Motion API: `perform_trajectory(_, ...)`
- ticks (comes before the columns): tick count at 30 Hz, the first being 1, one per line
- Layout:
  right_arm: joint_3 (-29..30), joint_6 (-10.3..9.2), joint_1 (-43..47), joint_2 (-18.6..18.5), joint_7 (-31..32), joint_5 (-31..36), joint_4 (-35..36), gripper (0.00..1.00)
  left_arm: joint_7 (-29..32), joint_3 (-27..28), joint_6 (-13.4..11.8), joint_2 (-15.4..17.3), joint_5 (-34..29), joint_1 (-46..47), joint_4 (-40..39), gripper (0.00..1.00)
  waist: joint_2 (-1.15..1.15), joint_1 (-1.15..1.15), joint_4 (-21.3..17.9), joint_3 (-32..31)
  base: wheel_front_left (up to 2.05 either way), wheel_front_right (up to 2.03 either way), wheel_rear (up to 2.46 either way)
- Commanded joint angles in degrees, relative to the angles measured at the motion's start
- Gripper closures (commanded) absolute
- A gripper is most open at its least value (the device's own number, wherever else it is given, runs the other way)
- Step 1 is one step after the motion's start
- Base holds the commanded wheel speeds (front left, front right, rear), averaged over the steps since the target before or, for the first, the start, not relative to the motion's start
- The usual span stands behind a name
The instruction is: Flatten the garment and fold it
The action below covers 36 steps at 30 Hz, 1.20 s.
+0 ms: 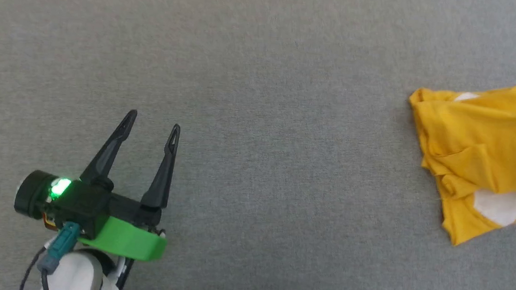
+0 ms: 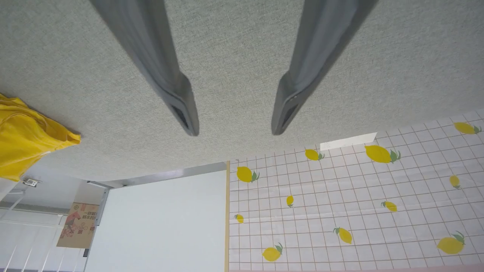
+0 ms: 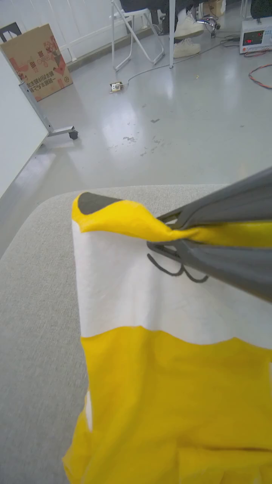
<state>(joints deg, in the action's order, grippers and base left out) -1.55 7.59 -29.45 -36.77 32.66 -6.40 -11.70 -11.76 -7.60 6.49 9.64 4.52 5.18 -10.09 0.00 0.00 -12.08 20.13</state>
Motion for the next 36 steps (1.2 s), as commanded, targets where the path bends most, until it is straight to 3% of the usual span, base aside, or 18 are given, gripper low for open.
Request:
perform_trajectory(1, 0.01, -0.10, -1.92, -1.14, -0.90, 1.00, -0.90, 1.00, 0.41, 0.10, 0.13, 0.88, -0.67, 1.35, -0.86, 0.00, 0.00, 0.00, -2.86, 4.18, 0.00, 0.00, 0.00)
perform_trajectory(14, 4.32, -0.10, -8.75, -9.04, -6.94, 9.66, -8.57, 1.00, 5.06, -1.05, 0.32, 5.41, -4.22, 8.01, -9.17, 0.00, 0.00, 0.00, -3.98, 16.55, 0.00, 0.00, 0.00)
perform_trajectory(26, 9.26, -0.10, -13.03, -3.11, -14.65, 16.07, -17.77, 1.00, 8.69, -1.69, 0.43, 8.15, -5.18, 11.10, -13.18, 0.00, 0.00, 0.00, -4.39, 22.35, 0.00, 0.00, 0.00)
perform_trajectory(27, 9.68, -0.10, -13.46, -2.74, -14.93, 16.93, -18.74, 0.97, 8.88, -1.66, 0.38, 8.26, -5.20, 11.10, -13.40, 0.00, 0.00, 0.00, -4.38, 22.40, 0.00, 0.00, 0.00)
perform_trajectory(28, 10.11, -0.10, -13.79, -2.42, -15.02, 17.55, -19.58, 0.87, 9.01, -1.62, 0.33, 8.33, -5.20, 11.10, -13.56, 0.00, 0.00, 0.00, -4.36, 22.40, 0.00, 0.00, 0.00)
perform_trajectory(29, 10.83, -0.10, -14.20, -1.95, -15.09, 18.21, -20.63, 0.59, 9.15, -1.53, 0.23, 8.42, -5.19, 11.07, -13.73, 0.00, 0.00, 0.00, -4.34, 22.35, 0.00, 0.00, 0.00)
perform_trajectory(30, 11.38, -0.10, -14.49, -1.62, -15.25, 18.82, -21.38, 0.16, 9.25, -1.46, 0.14, 8.48, -5.17, 11.02, -13.82, 0.00, 0.00, 0.00, -4.30, 22.26, 0.00, 0.00, 0.00)
perform_trajectory(31, 11.83, -0.10, -14.77, -1.28, -15.63, 19.64, -22.18, 0.00, 9.34, -1.40, 0.04, 8.54, -5.15, 10.94, -13.89, 0.00, 0.00, 0.00, -4.25, 22.08, 0.00, 0.00, 0.00)
perform_trajectory(36, 13.59, -0.10, -15.80, 0.27, -17.89, 22.51, -26.11, 0.00, 8.94, -1.33, -0.64, 8.33, -4.62, 10.21, -13.27, 0.00, 0.00, 0.00, -3.93, 19.98, 0.00, 0.00, 0.00)
